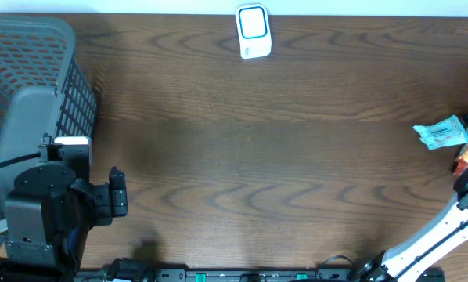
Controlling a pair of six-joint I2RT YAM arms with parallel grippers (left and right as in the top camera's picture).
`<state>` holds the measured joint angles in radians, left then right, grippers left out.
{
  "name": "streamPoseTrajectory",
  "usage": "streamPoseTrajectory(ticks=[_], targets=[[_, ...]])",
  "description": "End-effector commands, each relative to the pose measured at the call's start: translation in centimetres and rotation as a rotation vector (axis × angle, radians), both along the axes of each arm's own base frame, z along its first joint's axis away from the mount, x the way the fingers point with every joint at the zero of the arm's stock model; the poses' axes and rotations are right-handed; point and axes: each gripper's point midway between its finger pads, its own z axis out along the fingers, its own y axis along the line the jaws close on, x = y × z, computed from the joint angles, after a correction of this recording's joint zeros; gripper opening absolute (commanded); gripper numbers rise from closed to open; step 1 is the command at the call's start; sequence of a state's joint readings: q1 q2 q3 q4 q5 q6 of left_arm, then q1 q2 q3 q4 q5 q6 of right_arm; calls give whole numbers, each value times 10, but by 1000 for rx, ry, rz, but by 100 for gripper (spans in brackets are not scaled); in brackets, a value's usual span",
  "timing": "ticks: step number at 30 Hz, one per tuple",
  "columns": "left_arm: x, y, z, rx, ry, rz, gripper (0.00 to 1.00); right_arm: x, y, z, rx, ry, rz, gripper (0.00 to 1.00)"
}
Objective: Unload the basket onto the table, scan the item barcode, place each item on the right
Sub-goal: 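Carry the bottle to the right table edge and release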
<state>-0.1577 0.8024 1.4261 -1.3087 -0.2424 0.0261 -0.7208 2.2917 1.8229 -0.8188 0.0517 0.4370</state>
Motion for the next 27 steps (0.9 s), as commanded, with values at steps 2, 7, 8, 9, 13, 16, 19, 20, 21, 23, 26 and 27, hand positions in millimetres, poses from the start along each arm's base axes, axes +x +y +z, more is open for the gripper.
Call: streamPoseTrajectory(ticks=[2, 7, 8, 9, 13, 16, 19, 20, 21, 23, 26, 27], targets=[[0, 2, 0, 0, -1, 11, 98, -16, 28, -3, 148, 27, -167, 38], [0, 2, 0, 0, -1, 11, 98, -36, 45, -5, 219, 106, -233, 57], [0, 2, 0, 0, -1, 11, 98, -36, 45, -5, 219, 105, -233, 76], [0, 2, 0, 0, -1, 11, 98, -35, 44, -5, 217, 102, -233, 99], [0, 2, 0, 0, -1, 11, 98, -29, 29, 18, 155, 73, -251, 99], [0, 2, 0, 0, -1, 11, 98, -10, 16, 66, 96, -30, -210, 99], [0, 2, 0, 0, -1, 11, 98, 9, 13, 135, 33, -163, -161, 99], [0, 2, 0, 0, -1, 11, 98, 12, 15, 157, 14, -203, -152, 99], [0, 2, 0, 0, -1, 11, 98, 14, 20, 182, -5, -244, -142, 99], [0, 2, 0, 0, -1, 11, 98, 16, 34, 218, -26, -302, -119, 99], [0, 2, 0, 0, -1, 11, 98, 14, 77, 263, -33, -361, -33, 99], [0, 2, 0, 0, -1, 11, 98, 13, 89, 270, -29, -361, -15, 99]])
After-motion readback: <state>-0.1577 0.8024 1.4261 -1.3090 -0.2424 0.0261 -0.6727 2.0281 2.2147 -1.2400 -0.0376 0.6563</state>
